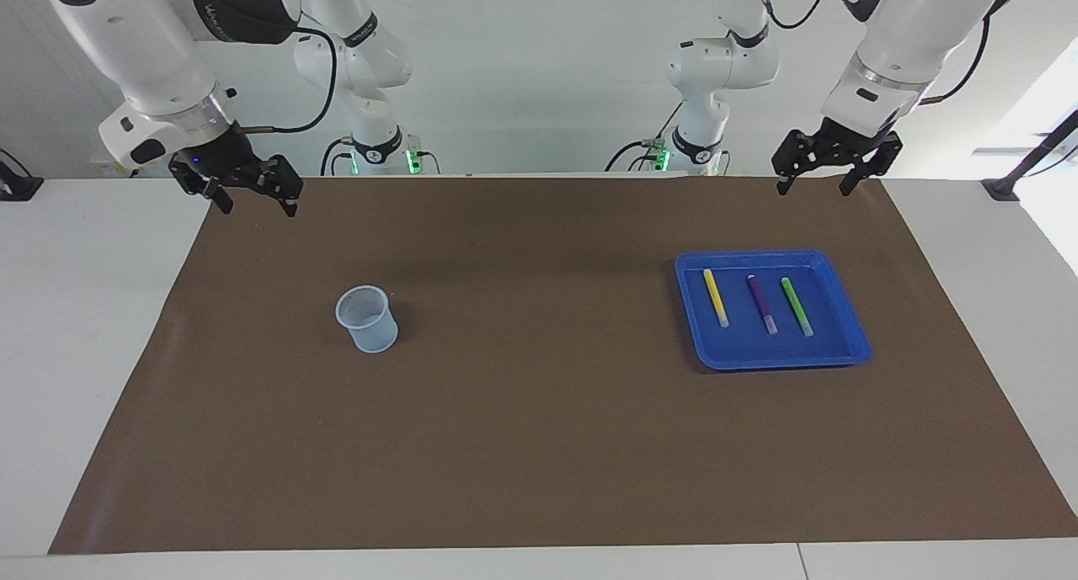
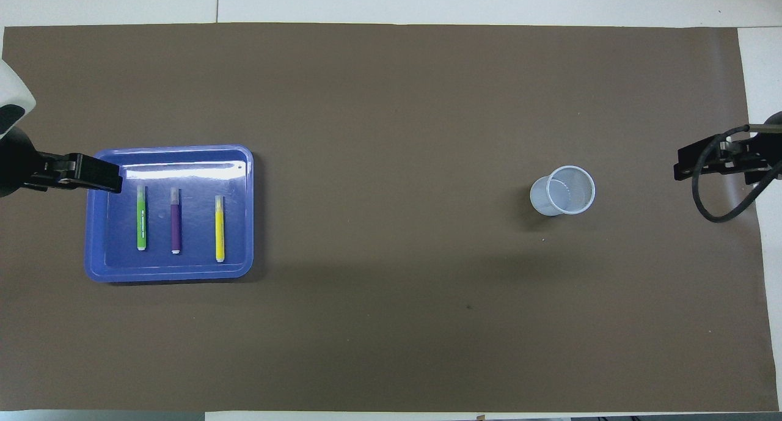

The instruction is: Transfer and insert pens with both arms

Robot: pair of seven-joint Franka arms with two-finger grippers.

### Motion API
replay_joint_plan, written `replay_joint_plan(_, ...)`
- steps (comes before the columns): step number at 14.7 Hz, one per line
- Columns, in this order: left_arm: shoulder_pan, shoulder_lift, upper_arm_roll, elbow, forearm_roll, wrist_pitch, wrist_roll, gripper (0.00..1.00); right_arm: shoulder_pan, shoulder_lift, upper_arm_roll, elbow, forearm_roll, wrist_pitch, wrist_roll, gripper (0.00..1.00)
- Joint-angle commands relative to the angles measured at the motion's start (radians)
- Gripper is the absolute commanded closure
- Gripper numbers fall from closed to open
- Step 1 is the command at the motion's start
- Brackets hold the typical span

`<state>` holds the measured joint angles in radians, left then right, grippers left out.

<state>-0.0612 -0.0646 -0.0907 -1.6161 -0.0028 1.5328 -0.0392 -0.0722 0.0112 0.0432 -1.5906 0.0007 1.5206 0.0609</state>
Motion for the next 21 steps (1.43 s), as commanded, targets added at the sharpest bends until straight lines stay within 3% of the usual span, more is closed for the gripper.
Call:
replay_joint_plan(1,-0.014,-0.014,0.013,-0.013,-0.011,0.000,-0.002,0.00,-0.014,-0.019,0.004,-0.020,0.019,0.006,-0.026,0.00)
replay_joint_plan(21,-0.008,-0.015,0.006,-0.018,-0.013,0.001,-0.005,0.00,-0.026,-0.019,0.003,-0.020,0.021,0.006,-0.027,0.00)
